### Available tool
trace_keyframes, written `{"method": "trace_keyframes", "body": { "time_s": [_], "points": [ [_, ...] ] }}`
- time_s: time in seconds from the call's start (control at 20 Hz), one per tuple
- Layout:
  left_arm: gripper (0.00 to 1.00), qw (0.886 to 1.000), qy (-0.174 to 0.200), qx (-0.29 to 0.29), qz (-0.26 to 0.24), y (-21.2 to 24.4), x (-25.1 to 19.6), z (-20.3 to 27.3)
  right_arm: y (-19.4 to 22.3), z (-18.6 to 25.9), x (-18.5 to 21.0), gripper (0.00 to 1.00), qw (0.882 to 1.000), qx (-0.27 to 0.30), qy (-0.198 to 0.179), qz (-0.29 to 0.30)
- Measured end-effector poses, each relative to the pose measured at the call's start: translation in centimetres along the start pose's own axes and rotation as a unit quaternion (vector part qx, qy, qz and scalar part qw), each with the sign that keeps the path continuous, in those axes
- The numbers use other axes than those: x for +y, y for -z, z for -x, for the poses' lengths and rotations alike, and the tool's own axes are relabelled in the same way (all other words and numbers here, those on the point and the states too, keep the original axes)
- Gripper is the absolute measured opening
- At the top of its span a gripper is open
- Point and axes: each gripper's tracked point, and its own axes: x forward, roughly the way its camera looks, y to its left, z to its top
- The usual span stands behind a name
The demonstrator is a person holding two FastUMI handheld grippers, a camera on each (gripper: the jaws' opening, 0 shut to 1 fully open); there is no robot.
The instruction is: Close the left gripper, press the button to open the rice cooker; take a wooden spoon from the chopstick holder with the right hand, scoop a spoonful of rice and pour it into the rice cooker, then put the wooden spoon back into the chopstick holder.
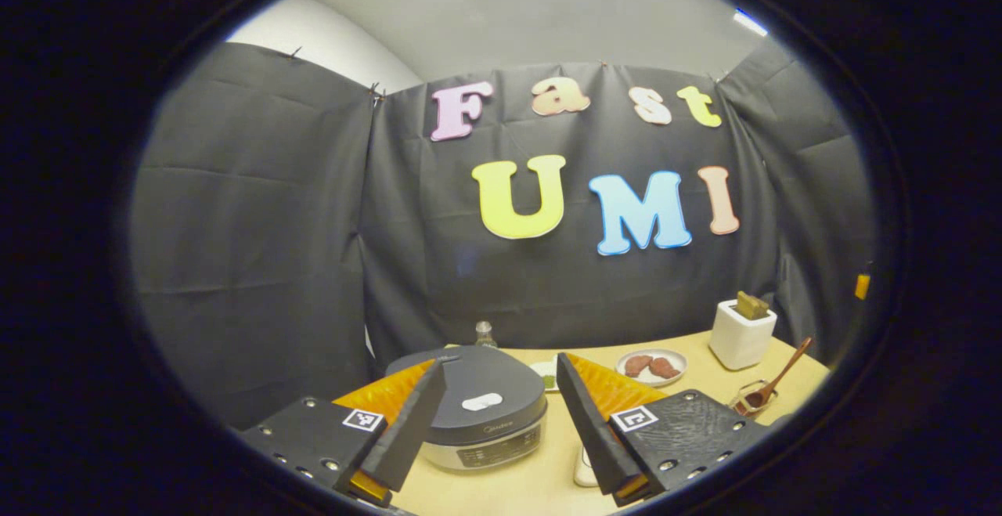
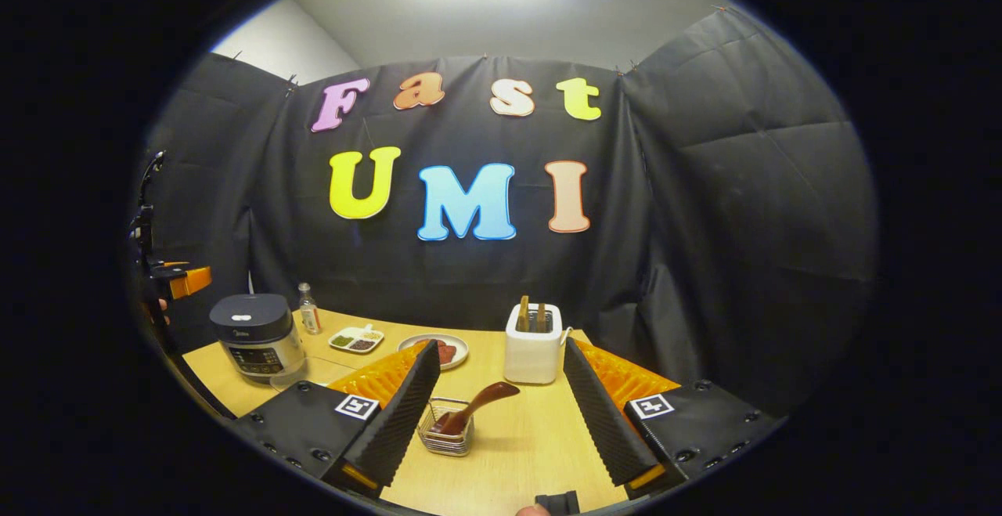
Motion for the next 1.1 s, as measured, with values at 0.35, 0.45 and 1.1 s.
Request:
{"method": "trace_keyframes", "body": {
  "time_s": [0.35,0.45,1.1],
  "points": [
    [0.87,0.999,0.015,-0.04,-0.002,-3.7,1.3,6.1,-2.8,1.6,4.0,1.0,0.999,-0.029,-0.019,-0.012],
    [0.87,0.999,0.014,-0.048,-0.012,-4.1,2.4,7.6,-3.4,2.5,4.9,1.0,0.999,-0.036,-0.019,-0.008],
    [0.87,0.999,0.015,-0.049,0.001,-4.6,6.1,12.4,-4.3,6.5,8.4,1.0,0.998,-0.058,-0.024,-0.004]
  ]
}}
